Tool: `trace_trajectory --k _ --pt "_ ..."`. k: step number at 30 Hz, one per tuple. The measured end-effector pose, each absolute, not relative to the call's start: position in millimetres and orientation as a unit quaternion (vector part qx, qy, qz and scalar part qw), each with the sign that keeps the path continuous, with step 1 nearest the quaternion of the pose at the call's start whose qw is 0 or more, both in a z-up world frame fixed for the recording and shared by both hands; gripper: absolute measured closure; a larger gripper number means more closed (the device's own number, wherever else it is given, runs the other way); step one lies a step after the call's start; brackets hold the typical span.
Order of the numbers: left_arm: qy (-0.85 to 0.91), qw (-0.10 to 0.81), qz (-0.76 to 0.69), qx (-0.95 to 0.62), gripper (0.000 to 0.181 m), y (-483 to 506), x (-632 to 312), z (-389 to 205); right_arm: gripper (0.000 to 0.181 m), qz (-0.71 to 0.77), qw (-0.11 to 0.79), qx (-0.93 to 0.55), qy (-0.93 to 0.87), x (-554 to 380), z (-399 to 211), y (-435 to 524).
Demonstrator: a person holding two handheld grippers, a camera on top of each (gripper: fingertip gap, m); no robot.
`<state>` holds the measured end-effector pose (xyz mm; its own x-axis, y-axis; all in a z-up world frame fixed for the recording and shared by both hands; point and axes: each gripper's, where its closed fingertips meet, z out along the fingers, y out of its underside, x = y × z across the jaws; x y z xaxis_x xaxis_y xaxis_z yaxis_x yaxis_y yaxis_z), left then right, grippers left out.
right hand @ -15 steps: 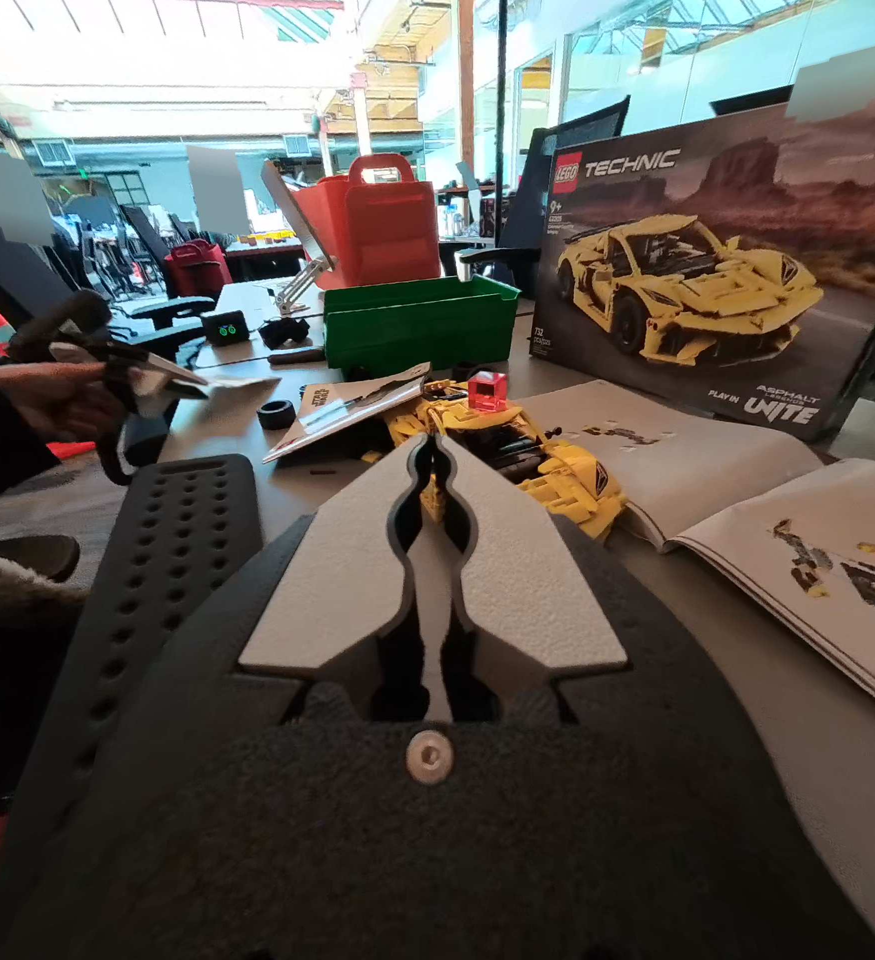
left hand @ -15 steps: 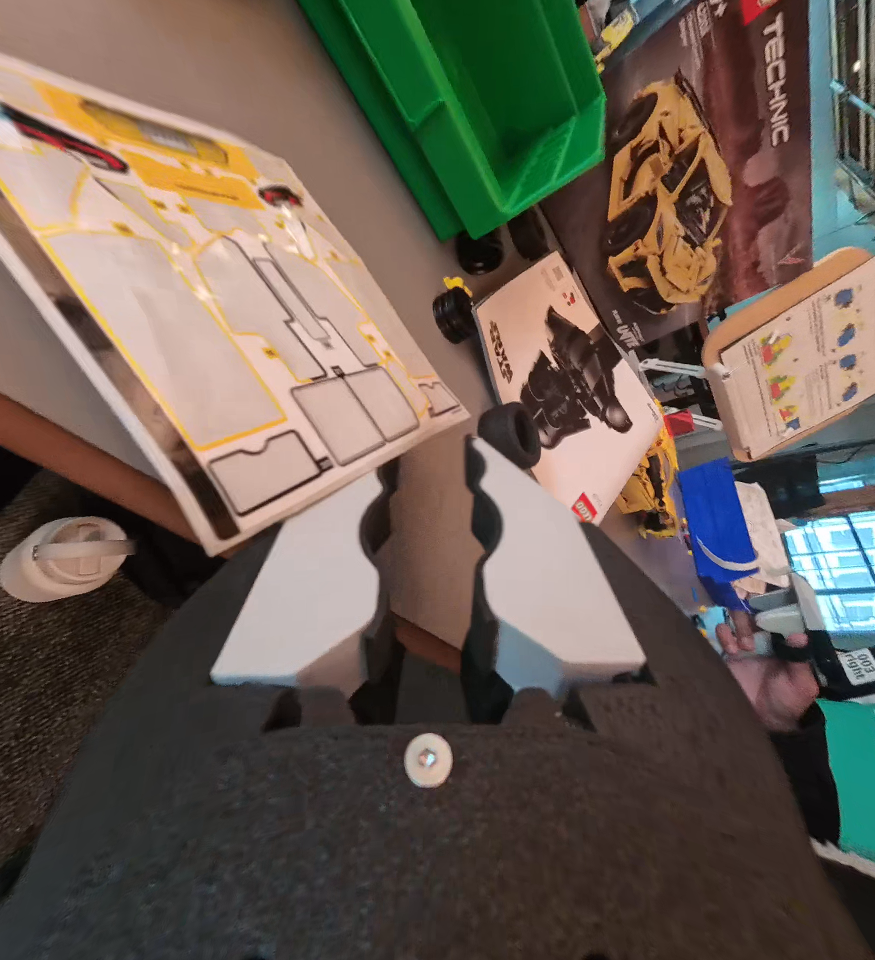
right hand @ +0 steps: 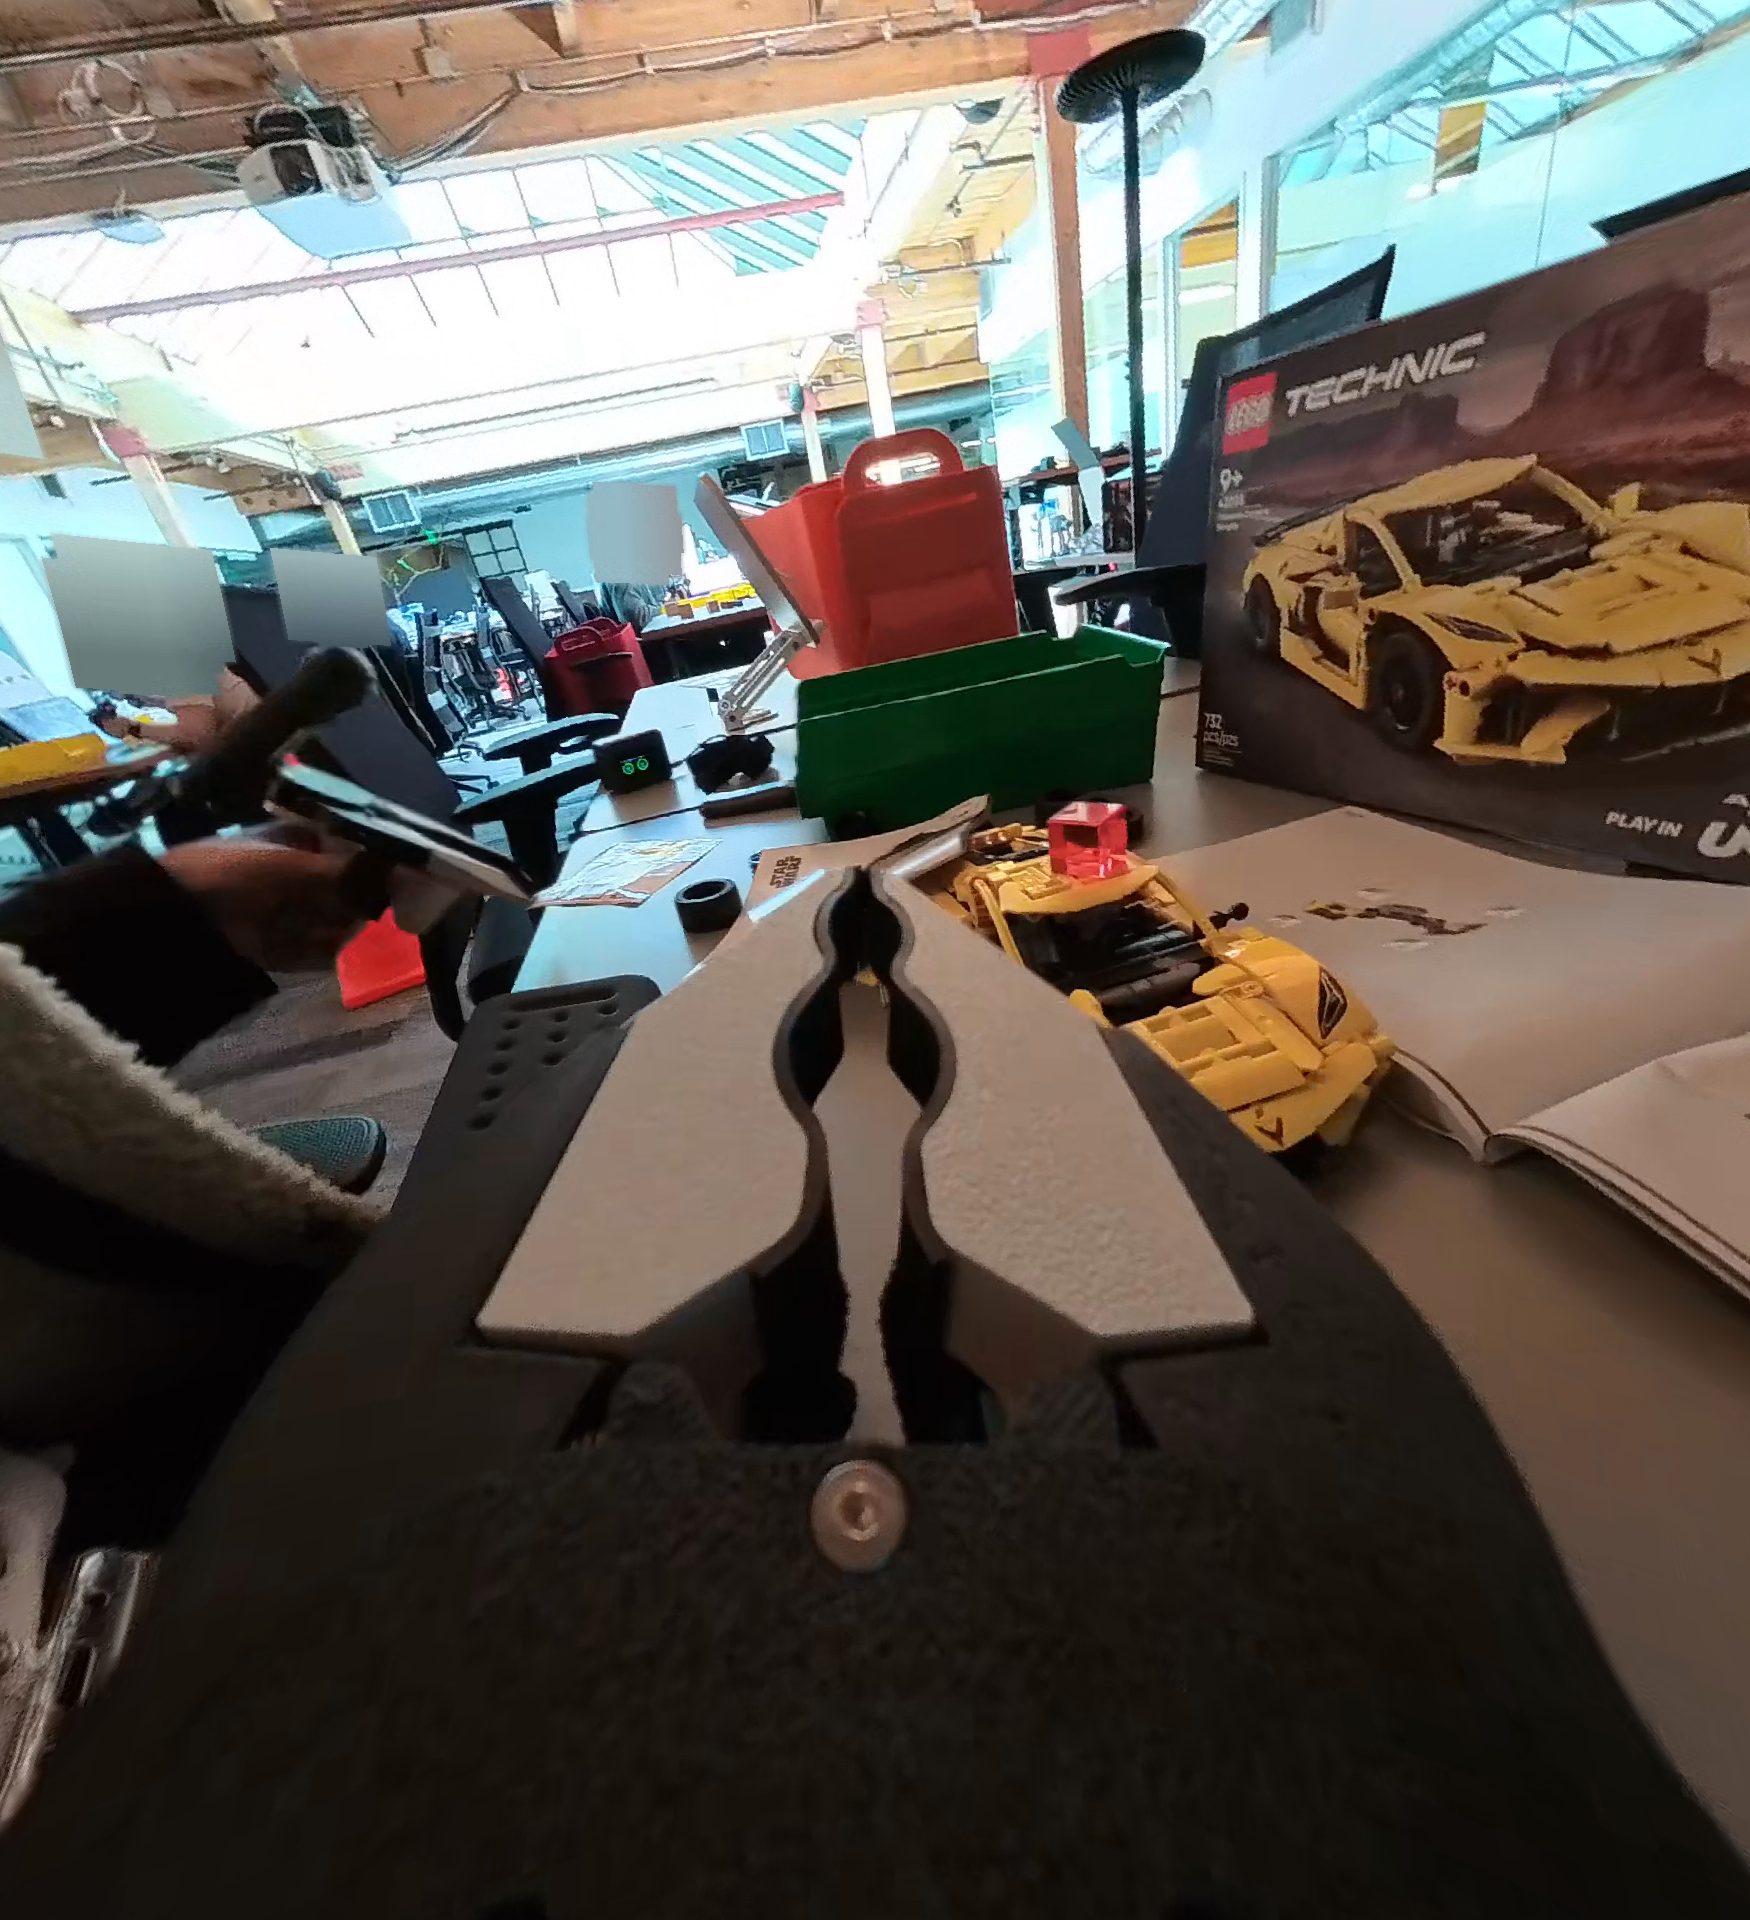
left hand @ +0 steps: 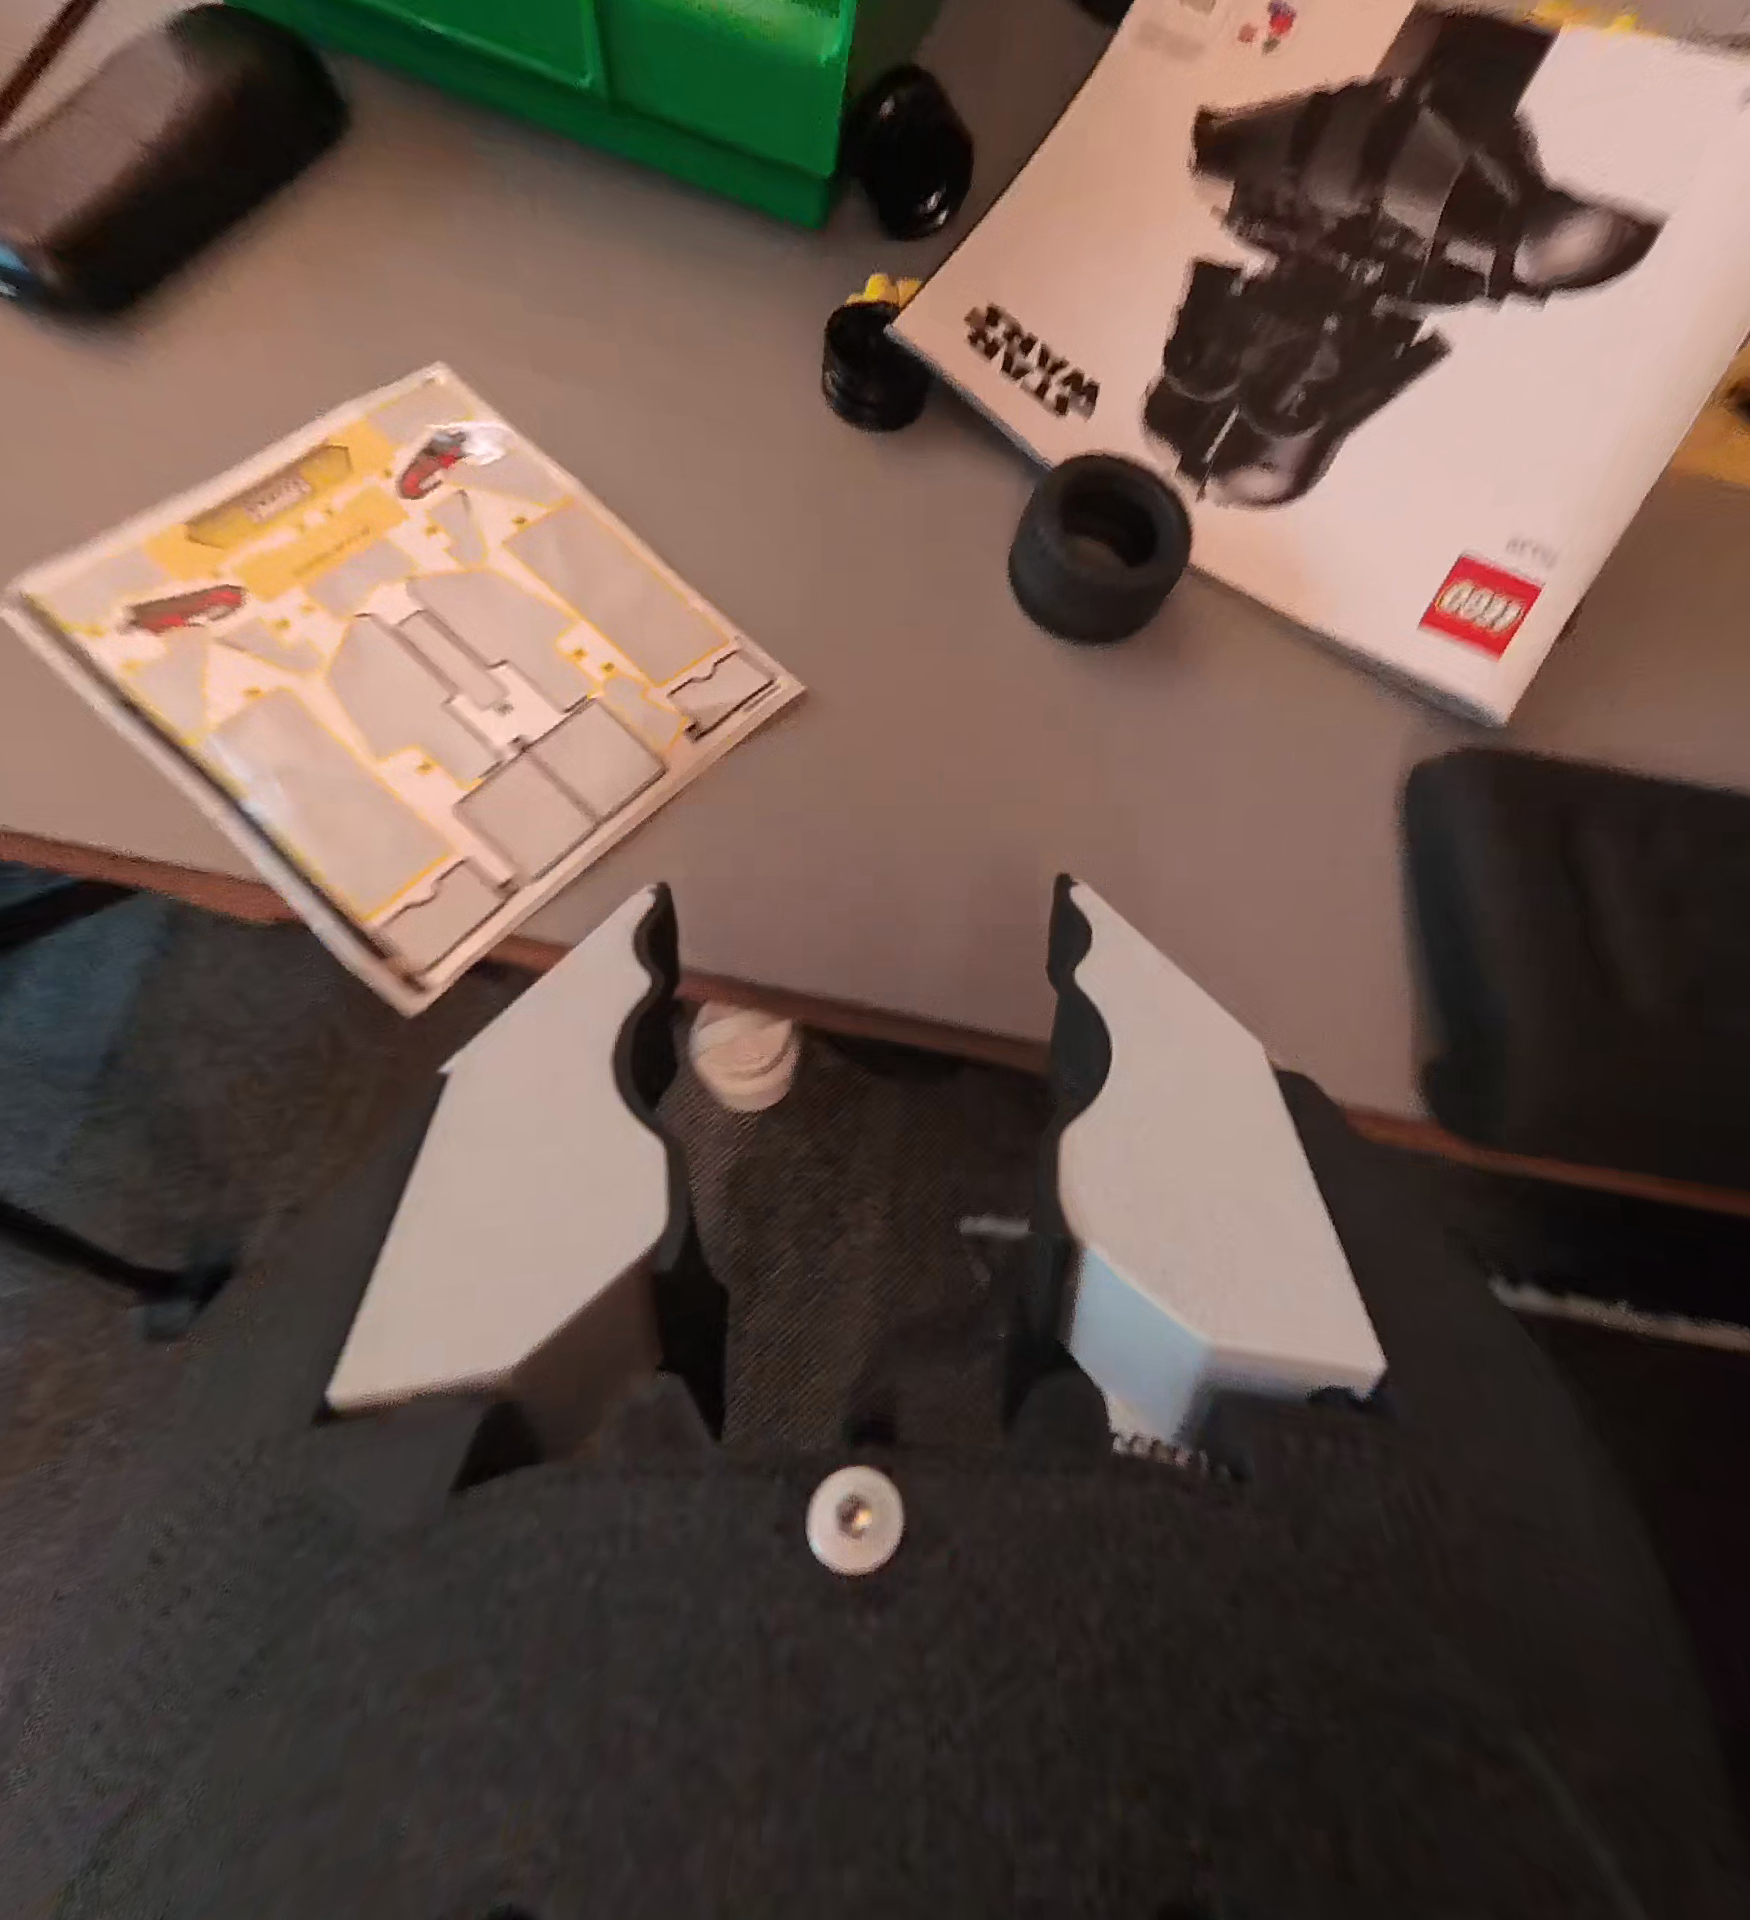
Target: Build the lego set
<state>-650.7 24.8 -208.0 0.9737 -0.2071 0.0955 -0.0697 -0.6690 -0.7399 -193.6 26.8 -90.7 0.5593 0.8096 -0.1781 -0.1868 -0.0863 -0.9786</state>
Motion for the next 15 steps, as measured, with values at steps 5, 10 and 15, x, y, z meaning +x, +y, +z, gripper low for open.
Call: trace_trajectory --k 5,10,15 --pt "0.176 0.436 -0.035 -0.882 0.11 -13.2 -653.6 -128.7 0.181 0.322 0.633 -0.637 -0.3 -182.1 -100.0 7.8" --pt "0.407 0.483 -0.186 -0.753 0.111 -13.5 -516.8 -64.4 0.181 0.3 0.65 -0.649 -0.256 -152.2 -104.2 5.6" --pt "0.592 0.435 -0.244 -0.633 0.12 3.3 -345.8 -75.3 0.181 0.321 0.666 -0.636 -0.22 -139.0 -95.3 7.5"
